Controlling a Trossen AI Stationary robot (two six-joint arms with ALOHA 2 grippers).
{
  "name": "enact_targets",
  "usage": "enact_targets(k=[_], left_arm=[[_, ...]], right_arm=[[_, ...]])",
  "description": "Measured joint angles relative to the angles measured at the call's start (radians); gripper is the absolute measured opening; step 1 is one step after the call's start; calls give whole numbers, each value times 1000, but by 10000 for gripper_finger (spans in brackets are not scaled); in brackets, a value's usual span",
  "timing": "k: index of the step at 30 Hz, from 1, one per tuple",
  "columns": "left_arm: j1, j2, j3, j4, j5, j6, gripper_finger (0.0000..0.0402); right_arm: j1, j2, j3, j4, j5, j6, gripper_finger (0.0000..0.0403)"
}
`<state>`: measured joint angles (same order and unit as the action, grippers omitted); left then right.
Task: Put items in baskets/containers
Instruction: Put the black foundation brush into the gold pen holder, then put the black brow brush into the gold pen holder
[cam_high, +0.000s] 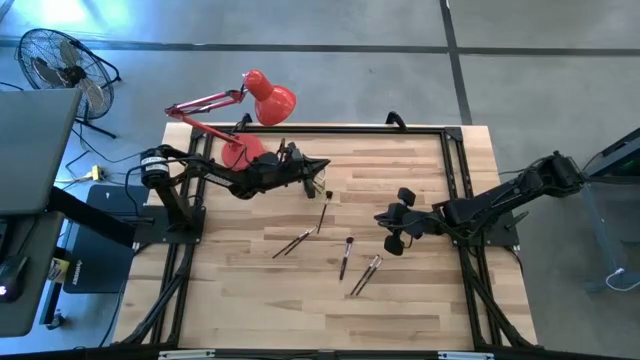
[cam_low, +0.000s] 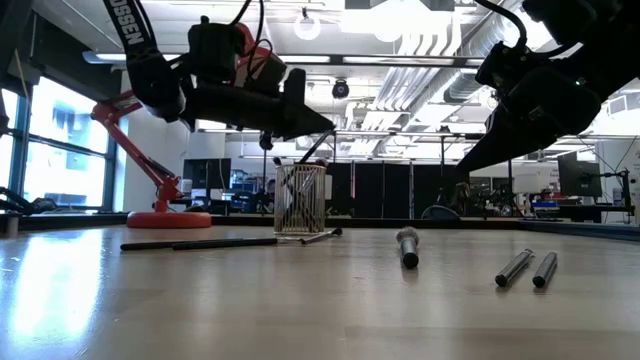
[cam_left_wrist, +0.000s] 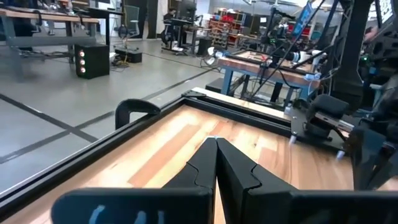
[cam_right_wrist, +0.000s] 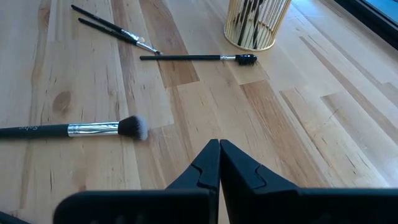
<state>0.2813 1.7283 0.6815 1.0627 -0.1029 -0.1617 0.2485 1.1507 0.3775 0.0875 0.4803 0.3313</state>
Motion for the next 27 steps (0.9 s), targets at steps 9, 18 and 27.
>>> enact_targets(k=[9, 18, 27], left_arm=[[0, 0, 0, 0, 0, 34, 50], [0, -14, 0, 12, 15, 34, 111], [-108, -183, 15, -94, -86, 111, 109]], right_arm=[[0, 0, 0, 0, 0, 0, 3], [0, 0, 0, 0, -1, 0, 6], [0, 0, 0, 0, -3, 0, 2]])
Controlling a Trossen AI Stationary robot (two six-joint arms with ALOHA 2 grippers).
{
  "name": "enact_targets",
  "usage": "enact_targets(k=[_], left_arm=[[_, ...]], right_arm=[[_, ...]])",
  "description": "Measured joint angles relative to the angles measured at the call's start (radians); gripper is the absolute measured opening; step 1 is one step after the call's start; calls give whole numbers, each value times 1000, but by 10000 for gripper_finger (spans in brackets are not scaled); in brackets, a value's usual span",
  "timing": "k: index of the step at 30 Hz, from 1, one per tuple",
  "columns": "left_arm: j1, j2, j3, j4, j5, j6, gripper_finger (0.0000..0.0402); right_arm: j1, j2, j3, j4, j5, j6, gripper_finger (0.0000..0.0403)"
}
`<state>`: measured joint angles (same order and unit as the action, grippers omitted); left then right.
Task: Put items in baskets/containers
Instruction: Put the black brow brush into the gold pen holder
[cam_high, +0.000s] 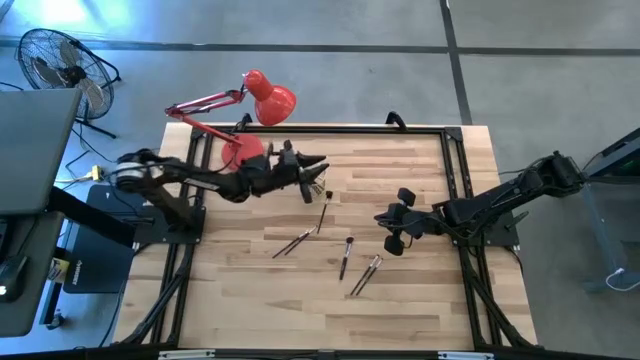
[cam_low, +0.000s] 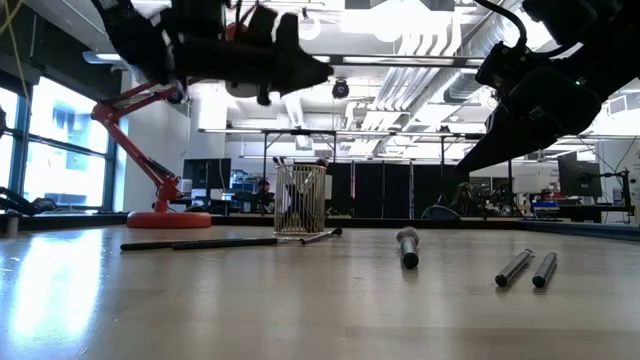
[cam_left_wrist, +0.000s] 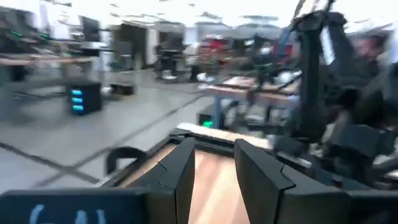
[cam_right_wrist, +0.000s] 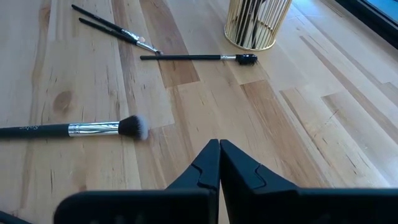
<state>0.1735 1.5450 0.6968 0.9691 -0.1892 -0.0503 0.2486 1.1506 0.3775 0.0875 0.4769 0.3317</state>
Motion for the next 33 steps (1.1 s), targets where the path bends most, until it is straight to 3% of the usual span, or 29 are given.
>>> enact_targets(k=[4, 8, 12, 15, 21, 29, 33], left_arm=[[-109, -85, 57, -322, -217, 45, 92], [-214, -120, 166, -769, -390, -88, 70], [-291, -122, 282, -1191, -427, -349, 43], [-338, -122, 304, -1389, -408, -549, 17], [-435, -121, 218, -1504, -416, -740, 2], [-409, -120, 75, -1537, -186, -838, 1], [-373, -102, 34, -1547, -139, -846, 1]], right_arm=[[0, 0, 0, -1, -5, 0, 3], [0, 0, -1, -8, -7, 4, 6], [0, 0, -1, -8, -12, 7, 6], [0, 0, -1, -7, -16, 8, 7], [0, 0, -1, -3, -20, 37, 7], [0, 0, -1, 1, -20, 35, 6], [0, 0, -1, 31, -5, 35, 5]])
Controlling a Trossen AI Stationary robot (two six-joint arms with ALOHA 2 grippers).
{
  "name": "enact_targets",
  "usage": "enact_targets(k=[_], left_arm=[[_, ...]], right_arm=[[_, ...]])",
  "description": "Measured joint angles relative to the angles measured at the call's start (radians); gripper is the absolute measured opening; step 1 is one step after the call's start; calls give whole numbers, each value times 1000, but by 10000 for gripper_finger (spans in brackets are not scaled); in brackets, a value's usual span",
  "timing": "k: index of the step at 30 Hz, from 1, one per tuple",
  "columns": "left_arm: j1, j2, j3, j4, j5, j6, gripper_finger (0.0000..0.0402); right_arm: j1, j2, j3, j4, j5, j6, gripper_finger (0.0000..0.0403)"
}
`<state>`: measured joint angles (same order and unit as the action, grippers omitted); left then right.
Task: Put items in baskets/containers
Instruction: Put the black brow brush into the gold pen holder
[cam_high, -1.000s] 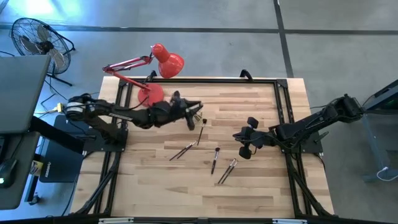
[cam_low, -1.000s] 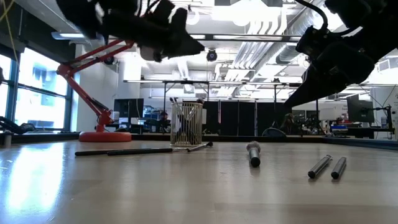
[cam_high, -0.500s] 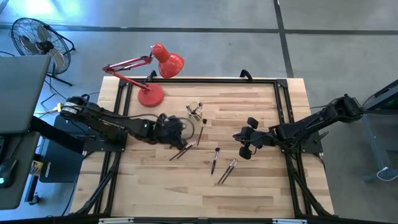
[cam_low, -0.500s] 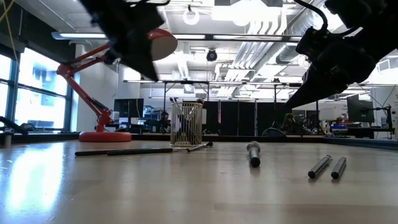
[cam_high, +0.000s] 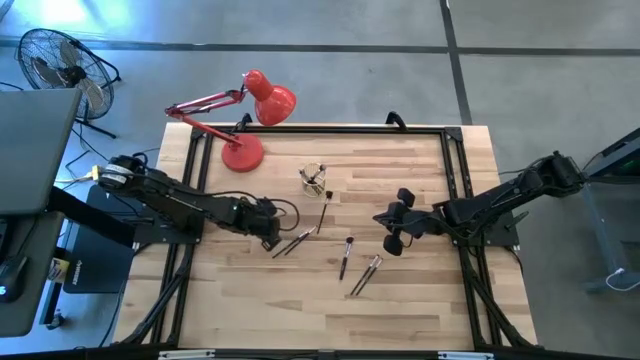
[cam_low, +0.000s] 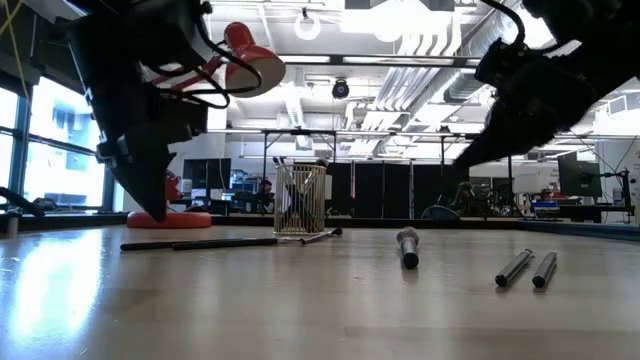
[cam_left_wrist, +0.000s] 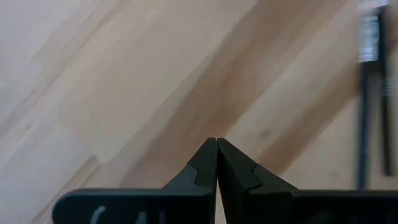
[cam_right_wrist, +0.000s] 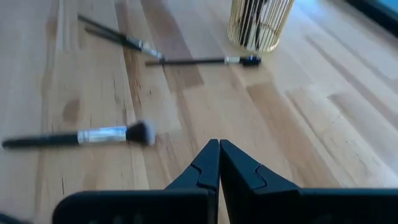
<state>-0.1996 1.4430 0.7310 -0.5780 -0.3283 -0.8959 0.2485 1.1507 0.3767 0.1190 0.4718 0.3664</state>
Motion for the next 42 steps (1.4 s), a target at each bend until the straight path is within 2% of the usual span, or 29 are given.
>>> enact_targets(k=[4, 7, 11, 14, 18, 24, 28, 32, 36, 42], left_arm=[[17, -1, -9, 9, 2, 35, 1], [33, -1, -9, 36, 5, 86, 1], [39, -1, -9, 65, 8, 140, 1], [38, -1, -9, 62, 9, 156, 1], [38, -1, -9, 62, 6, 158, 1], [38, -1, -9, 59, 5, 166, 1], [38, -1, -9, 50, 5, 173, 1], [36, -1, -9, 53, 5, 177, 1], [36, -1, -9, 53, 6, 177, 1], [36, -1, -9, 53, 9, 185, 1]], right_arm=[[-3, 8, 0, 142, 36, 0, 3], [-18, 40, 5, 279, 21, -31, 1], [-32, 137, 85, 302, 50, -84, 1], [-52, 253, 202, 245, 74, -112, 1], [-88, 416, 406, 77, 113, -88, 1], [-149, 628, 714, -260, 123, 78, 7], [-184, 744, 868, -428, 129, 179, 29], [-220, 823, 946, -501, 110, 300, 68], [-256, 859, 958, -503, 41, 386, 107], [-311, 873, 957, -504, -10, 420, 141]])
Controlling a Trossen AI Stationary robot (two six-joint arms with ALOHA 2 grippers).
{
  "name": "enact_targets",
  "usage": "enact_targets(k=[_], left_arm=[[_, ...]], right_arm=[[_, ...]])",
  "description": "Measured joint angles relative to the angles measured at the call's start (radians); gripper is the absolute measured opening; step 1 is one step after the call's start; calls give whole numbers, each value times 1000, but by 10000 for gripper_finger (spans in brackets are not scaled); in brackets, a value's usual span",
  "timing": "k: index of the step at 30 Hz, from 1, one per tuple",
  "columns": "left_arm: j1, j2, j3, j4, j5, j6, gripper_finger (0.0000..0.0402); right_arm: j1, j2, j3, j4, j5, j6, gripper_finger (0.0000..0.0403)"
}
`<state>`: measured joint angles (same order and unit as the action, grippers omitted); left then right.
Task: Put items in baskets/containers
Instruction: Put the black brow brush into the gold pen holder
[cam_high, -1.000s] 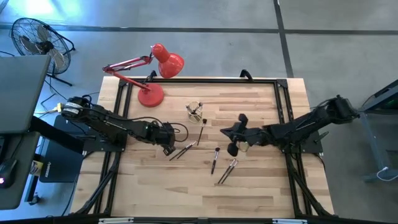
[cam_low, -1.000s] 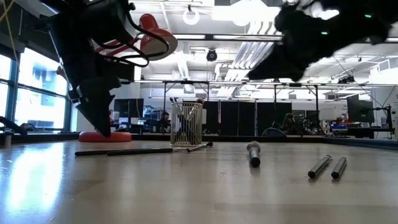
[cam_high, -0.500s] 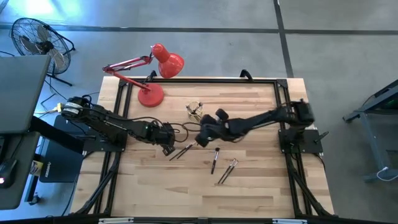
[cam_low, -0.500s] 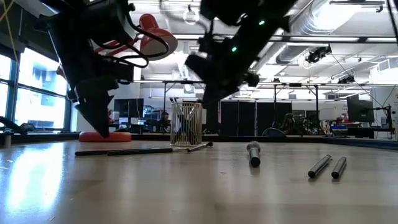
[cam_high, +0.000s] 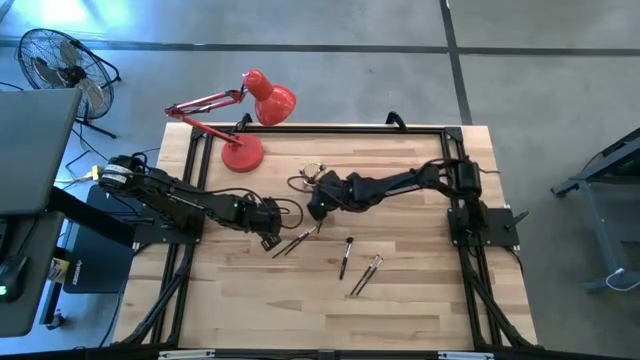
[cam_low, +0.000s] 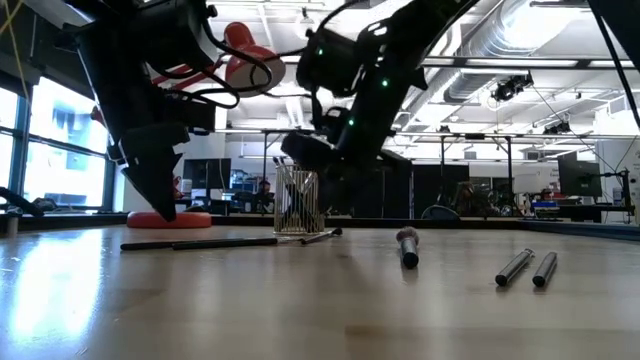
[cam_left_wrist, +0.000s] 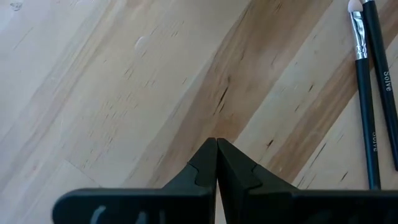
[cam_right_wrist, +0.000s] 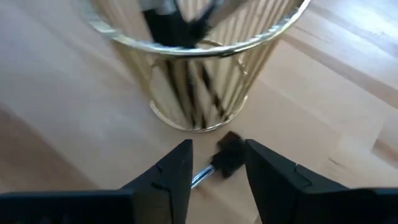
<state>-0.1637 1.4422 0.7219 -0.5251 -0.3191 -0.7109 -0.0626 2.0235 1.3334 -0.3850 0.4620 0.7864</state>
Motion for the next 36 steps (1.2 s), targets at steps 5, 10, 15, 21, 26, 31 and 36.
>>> enact_targets(k=[5, 10, 15, 21, 26, 31, 36], left_arm=[[0, 0, 0, 1, 0, 0, 1], [0, 0, 0, 2, 0, 0, 1], [0, 0, 0, 4, 1, 0, 1], [0, 0, 0, 5, 0, 0, 1], [0, 0, 0, 4, -2, 0, 1], [0, 0, 0, 4, -4, 0, 1], [0, 0, 0, 3, -5, 0, 1]], right_arm=[[-30, 1, -1, -36, -4, 3, 146], [-38, 11, -1, -35, -5, 2, 146], [-38, 71, 0, 2, -59, 11, 145], [-38, 87, 1, 15, -55, -23, 138], [-32, 82, 3, 5, -119, -99, 81], [-15, 81, 3, -28, -140, -199, 14], [1, 65, 1, -61, -166, -268, 26]])
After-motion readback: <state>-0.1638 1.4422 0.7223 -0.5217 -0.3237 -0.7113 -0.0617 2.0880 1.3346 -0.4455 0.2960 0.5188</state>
